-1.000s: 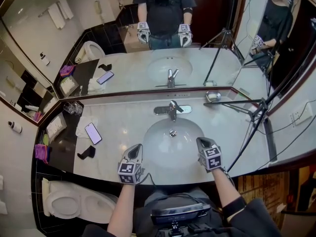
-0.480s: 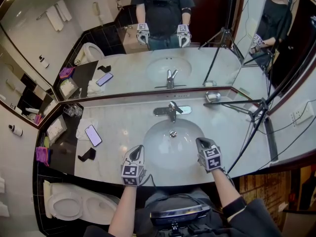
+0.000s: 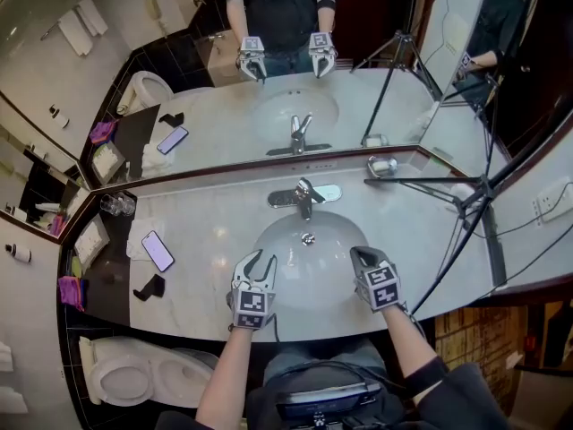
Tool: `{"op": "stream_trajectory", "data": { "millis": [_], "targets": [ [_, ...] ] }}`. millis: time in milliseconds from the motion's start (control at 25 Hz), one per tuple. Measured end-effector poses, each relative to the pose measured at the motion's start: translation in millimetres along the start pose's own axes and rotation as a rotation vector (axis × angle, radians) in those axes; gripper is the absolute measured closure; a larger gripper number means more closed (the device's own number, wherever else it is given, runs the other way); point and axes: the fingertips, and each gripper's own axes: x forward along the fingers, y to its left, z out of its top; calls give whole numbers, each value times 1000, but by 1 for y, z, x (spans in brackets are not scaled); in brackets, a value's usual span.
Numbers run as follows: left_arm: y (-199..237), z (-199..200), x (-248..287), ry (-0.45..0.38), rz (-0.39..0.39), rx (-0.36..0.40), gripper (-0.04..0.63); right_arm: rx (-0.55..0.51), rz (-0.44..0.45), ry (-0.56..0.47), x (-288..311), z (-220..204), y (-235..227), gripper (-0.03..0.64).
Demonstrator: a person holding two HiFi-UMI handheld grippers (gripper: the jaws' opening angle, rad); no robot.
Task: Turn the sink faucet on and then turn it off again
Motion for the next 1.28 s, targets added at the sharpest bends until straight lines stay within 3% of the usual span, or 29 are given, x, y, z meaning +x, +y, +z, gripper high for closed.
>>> {"op": "stream_trajectory", "data": {
  "millis": [200, 480, 600, 720, 1080, 1280],
  "targets": [
    [-11, 5, 56, 19, -29, 121, 443, 16, 1, 17, 19, -6, -11, 595],
    [-24, 29, 127, 25, -53, 407, 402, 31, 11, 38, 43, -16, -23, 595],
    [-28, 30, 155, 37, -74, 492, 367, 33, 14, 48, 52, -21, -27, 595],
    [-30, 30, 177, 51, -100, 547, 332, 35, 10, 57, 60, -24, -29, 595],
    [-37, 29, 233, 90, -158, 685, 318, 19, 7, 50, 76, -9, -31, 595],
    [-44, 26, 254, 101, -174, 717, 318, 22, 6, 55, 78, -18, -31, 595]
  ]
}}
